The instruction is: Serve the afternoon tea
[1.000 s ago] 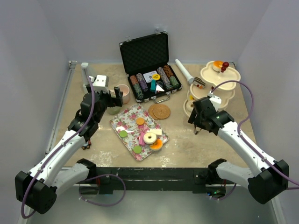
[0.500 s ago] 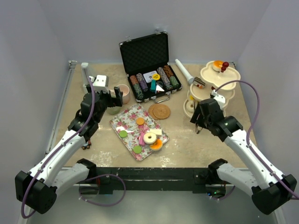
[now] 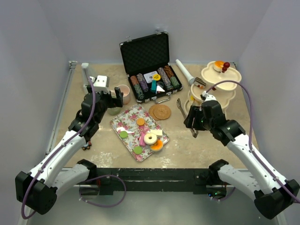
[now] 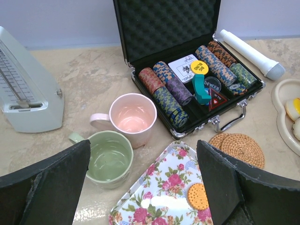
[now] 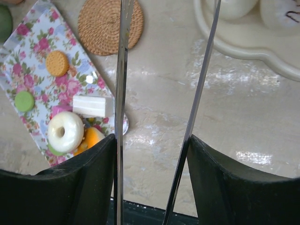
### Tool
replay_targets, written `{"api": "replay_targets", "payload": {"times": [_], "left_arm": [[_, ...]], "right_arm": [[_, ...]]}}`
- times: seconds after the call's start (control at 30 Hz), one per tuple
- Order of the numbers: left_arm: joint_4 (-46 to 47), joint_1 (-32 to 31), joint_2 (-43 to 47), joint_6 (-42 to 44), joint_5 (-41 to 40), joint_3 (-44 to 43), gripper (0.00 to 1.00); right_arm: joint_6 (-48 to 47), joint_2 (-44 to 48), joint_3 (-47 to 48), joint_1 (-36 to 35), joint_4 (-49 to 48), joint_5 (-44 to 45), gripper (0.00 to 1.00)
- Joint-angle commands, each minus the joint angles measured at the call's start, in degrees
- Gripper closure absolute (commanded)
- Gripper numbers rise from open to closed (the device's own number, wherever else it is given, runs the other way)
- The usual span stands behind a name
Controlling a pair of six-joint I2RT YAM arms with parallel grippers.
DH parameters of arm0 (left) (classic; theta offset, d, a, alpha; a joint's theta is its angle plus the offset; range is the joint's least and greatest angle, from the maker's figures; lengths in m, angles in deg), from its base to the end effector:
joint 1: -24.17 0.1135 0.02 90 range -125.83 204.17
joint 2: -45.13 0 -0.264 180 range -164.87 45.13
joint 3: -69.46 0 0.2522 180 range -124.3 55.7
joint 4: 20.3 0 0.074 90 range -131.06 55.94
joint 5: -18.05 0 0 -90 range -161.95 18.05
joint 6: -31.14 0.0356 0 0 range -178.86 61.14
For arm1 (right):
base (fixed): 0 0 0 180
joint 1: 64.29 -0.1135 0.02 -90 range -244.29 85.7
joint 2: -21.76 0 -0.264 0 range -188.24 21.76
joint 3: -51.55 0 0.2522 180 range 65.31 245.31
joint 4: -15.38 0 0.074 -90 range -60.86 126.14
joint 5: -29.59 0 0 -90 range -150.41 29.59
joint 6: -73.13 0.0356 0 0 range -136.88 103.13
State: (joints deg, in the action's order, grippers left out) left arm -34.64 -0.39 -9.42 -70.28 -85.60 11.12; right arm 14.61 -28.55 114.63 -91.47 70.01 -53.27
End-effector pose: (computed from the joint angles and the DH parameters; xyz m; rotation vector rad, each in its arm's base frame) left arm 0.2084 -0.0860 0.3253 0.0273 1.7560 -0.2496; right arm 0.1611 0.0777 0.2994 0.1519 2.3199 0.3821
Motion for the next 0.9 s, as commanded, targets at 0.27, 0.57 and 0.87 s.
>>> {"api": "replay_targets", "payload": {"times": [0.27, 0.57, 0.87], "left_arm": [[0.76, -0.23, -1.27, 0.78, -1.73, -2.62, 0.0], [0.67, -0.32, -3.02, 1.4, -3.23, -2.97, 0.0], [0.67, -0.23, -4.43, 1.31, -2.35, -3.06, 0.0]], "right_arm": [[-0.12, -1.9, 3.85, -15.07, -4.04, -9.95, 0.41], [4.63, -3.75, 4.73, -26.17, 1.06, -7.31, 0.39], [7.8, -4.71, 4.38, -33.89, 2.11, -5.47, 0.39]]}}
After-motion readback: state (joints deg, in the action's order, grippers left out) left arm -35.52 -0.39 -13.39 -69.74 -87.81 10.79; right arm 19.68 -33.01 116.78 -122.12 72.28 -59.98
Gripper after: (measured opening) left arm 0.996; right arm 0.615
